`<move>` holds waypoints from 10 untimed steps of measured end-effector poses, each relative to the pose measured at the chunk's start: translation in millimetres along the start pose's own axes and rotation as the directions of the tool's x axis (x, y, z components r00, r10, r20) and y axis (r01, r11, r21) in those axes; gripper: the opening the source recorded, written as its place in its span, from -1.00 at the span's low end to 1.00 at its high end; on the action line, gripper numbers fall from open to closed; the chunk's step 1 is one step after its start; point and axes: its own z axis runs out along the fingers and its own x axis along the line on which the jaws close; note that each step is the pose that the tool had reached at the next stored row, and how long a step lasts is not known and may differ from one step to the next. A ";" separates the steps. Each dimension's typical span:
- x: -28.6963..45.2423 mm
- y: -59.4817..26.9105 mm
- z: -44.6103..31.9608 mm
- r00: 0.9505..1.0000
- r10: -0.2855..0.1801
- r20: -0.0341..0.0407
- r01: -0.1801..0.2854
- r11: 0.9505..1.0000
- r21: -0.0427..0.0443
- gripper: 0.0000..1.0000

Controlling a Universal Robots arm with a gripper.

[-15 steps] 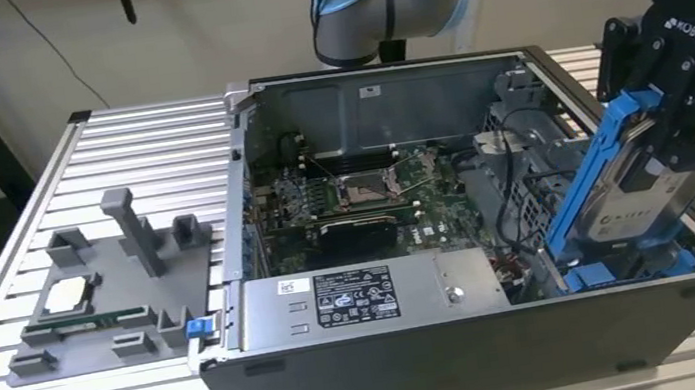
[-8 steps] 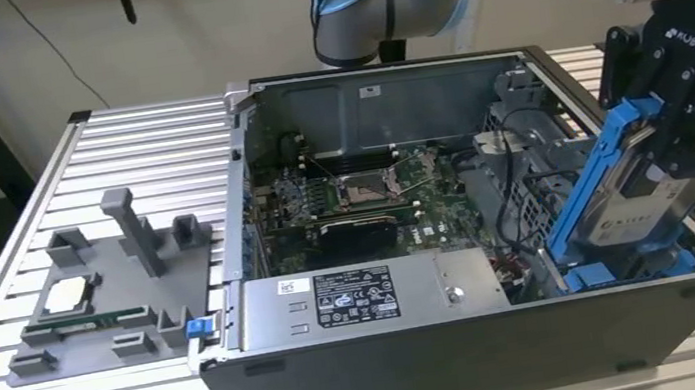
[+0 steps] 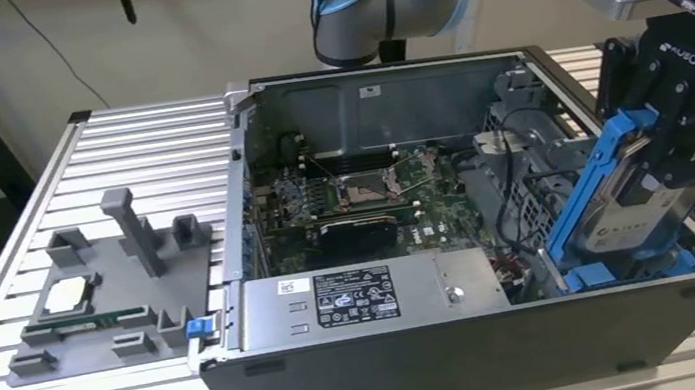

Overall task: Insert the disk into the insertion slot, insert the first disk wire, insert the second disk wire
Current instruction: 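Insert the disk into the insertion slot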

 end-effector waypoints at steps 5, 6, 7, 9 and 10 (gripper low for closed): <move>0.2 -0.3 9.1 1.000 0.003 0.000 -0.003 1.000 0.000 -1.00; 0.3 -0.3 10.9 1.000 0.004 0.000 -0.004 1.000 0.000 -1.00; 0.3 -0.4 12.7 1.000 0.004 0.000 -0.004 1.000 0.000 -1.00; 0.4 -0.5 16.2 1.000 0.004 0.000 -0.004 1.000 0.000 -1.00; 0.5 -0.5 17.5 1.000 0.004 0.000 -0.004 1.000 0.000 -1.00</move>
